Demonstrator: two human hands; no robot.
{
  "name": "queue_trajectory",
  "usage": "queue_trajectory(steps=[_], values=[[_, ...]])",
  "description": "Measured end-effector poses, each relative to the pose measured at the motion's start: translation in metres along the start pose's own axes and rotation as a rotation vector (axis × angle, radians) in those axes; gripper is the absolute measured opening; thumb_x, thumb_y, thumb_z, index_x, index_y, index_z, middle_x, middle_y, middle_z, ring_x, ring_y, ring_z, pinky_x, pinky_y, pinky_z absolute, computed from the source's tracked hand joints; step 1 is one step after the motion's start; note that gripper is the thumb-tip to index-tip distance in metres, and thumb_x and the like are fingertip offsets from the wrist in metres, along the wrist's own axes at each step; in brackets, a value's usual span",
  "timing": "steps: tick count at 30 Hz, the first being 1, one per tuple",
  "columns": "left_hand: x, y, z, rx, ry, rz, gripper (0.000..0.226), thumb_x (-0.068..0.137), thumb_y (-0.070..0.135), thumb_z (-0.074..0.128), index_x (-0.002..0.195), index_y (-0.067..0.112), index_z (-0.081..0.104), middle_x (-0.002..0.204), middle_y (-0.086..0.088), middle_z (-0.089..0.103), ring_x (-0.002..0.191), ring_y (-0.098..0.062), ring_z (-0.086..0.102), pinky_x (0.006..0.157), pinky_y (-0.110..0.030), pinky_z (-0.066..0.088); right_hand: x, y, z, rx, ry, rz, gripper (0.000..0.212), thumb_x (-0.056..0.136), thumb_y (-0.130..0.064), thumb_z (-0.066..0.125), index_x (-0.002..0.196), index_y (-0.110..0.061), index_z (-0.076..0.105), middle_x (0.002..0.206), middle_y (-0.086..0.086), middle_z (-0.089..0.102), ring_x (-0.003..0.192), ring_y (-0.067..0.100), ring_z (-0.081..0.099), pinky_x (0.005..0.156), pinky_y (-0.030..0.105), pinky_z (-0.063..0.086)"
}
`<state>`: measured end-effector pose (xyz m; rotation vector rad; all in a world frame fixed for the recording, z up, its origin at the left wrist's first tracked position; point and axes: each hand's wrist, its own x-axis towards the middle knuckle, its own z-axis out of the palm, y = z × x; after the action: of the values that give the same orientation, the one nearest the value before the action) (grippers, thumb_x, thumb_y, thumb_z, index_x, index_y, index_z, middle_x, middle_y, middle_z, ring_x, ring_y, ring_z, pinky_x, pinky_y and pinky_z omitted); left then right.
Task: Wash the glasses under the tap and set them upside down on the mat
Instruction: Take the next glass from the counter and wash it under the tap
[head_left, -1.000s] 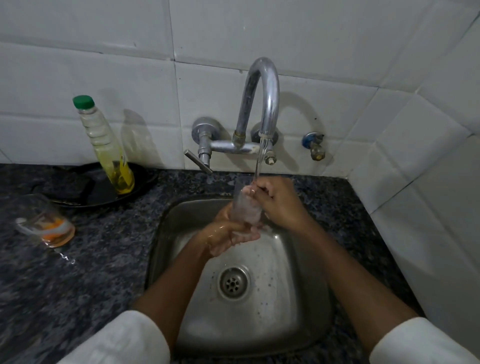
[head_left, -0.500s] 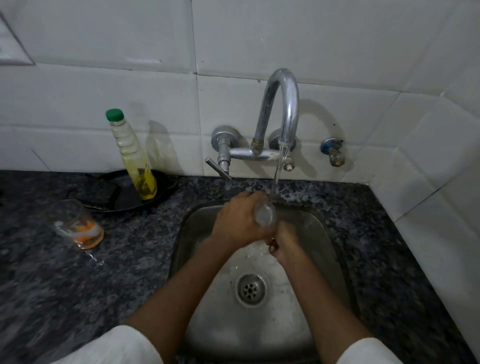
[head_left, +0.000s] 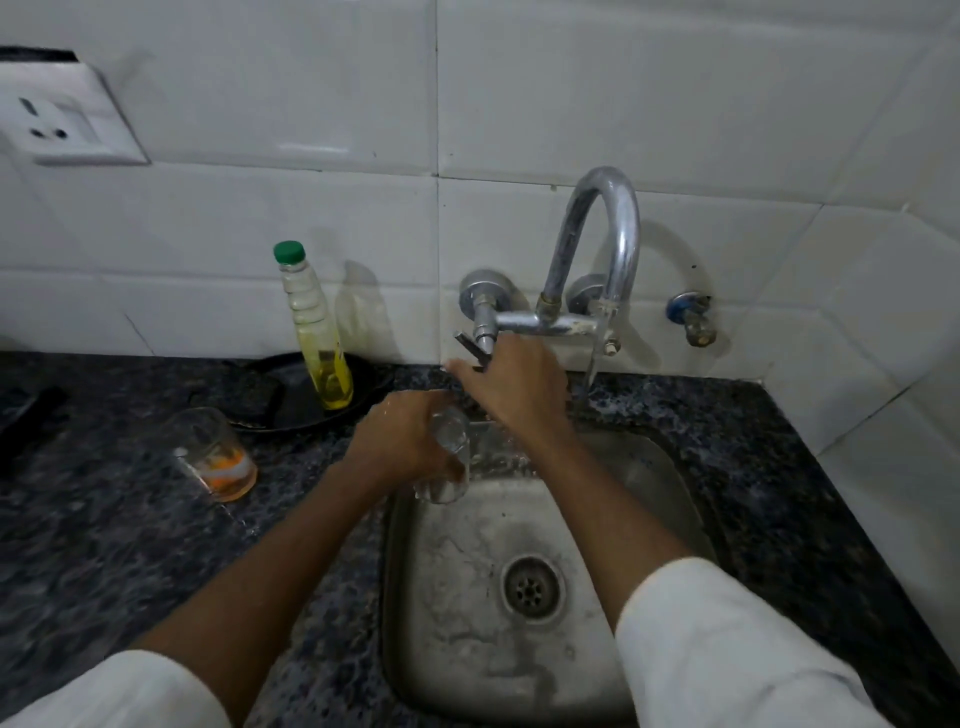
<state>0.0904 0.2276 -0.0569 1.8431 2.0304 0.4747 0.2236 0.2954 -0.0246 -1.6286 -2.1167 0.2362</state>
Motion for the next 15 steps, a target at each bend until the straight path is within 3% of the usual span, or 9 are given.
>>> queue_trajectory(steps=[3, 6, 10, 12, 14, 15], values=[[-0.007, -0.013, -0.007, -0.018, -0.001, 0.005, 0.063, 0.046, 0.047, 0.087, 0.104, 0.033, 0.067, 0.104, 0.005, 0.071, 0.099, -0.018, 0.066, 0.076, -0.037, 0.056, 0.009, -0.014, 0.001, -0.094, 0.006, -0.011, 0.047, 0.097, -0.05, 0.045, 0.115, -0.01, 0.061, 0.09, 0.011, 0.066, 0.084, 0.03, 0.064, 0.067, 0.032, 0.046], [-0.011, -0.025, -0.014, -0.021, 0.0, 0.021, 0.061, 0.049, 0.045, 0.089, 0.105, 0.033, 0.067, 0.105, 0.007, 0.07, 0.098, -0.016, 0.065, 0.076, -0.036, 0.057, 0.011, -0.012, 0.016, 0.187, 0.052, 0.188, 0.058, 0.102, -0.047, 0.032, 0.091, -0.003, 0.067, 0.078, 0.011, 0.064, 0.072, 0.029, 0.06, 0.063, 0.036, 0.048], [-0.008, -0.034, -0.022, -0.04, -0.016, 0.057, 0.069, 0.047, 0.05, 0.089, 0.111, 0.032, 0.068, 0.11, 0.007, 0.07, 0.102, -0.016, 0.065, 0.081, -0.038, 0.058, 0.004, -0.004, 0.028, 0.463, 0.016, 0.296, 0.061, 0.097, -0.051, 0.044, 0.073, 0.0, 0.065, 0.074, 0.019, 0.069, 0.07, 0.037, 0.067, 0.069, 0.048, 0.055], [-0.006, -0.035, -0.027, -0.046, -0.038, 0.103, 0.07, 0.046, 0.052, 0.088, 0.11, 0.03, 0.068, 0.109, 0.006, 0.071, 0.099, -0.017, 0.066, 0.08, -0.037, 0.058, -0.013, 0.001, 0.024, 0.459, -0.027, 0.272, 0.044, 0.098, -0.038, 0.048, 0.081, -0.002, 0.066, 0.079, 0.016, 0.069, 0.077, 0.035, 0.067, 0.073, 0.044, 0.054], [-0.003, -0.033, -0.03, -0.055, -0.044, 0.149, 0.073, 0.044, 0.056, 0.087, 0.109, 0.029, 0.068, 0.107, 0.005, 0.072, 0.098, -0.017, 0.067, 0.079, -0.035, 0.056, -0.04, 0.008, 0.02, 0.467, -0.174, 0.206, 0.015, 0.094, -0.016, 0.057, 0.104, -0.008, 0.064, 0.098, 0.007, 0.067, 0.095, 0.025, 0.066, 0.081, 0.035, 0.05], [-0.003, -0.03, -0.032, -0.07, -0.047, 0.159, 0.073, 0.044, 0.058, 0.087, 0.109, 0.03, 0.068, 0.107, 0.006, 0.072, 0.099, -0.016, 0.067, 0.08, -0.034, 0.055, -0.057, 0.01, 0.018, 0.522, -0.299, 0.155, 0.026, 0.089, -0.011, 0.064, 0.115, -0.011, 0.06, 0.108, 0.003, 0.065, 0.102, 0.018, 0.063, 0.084, 0.03, 0.05]])
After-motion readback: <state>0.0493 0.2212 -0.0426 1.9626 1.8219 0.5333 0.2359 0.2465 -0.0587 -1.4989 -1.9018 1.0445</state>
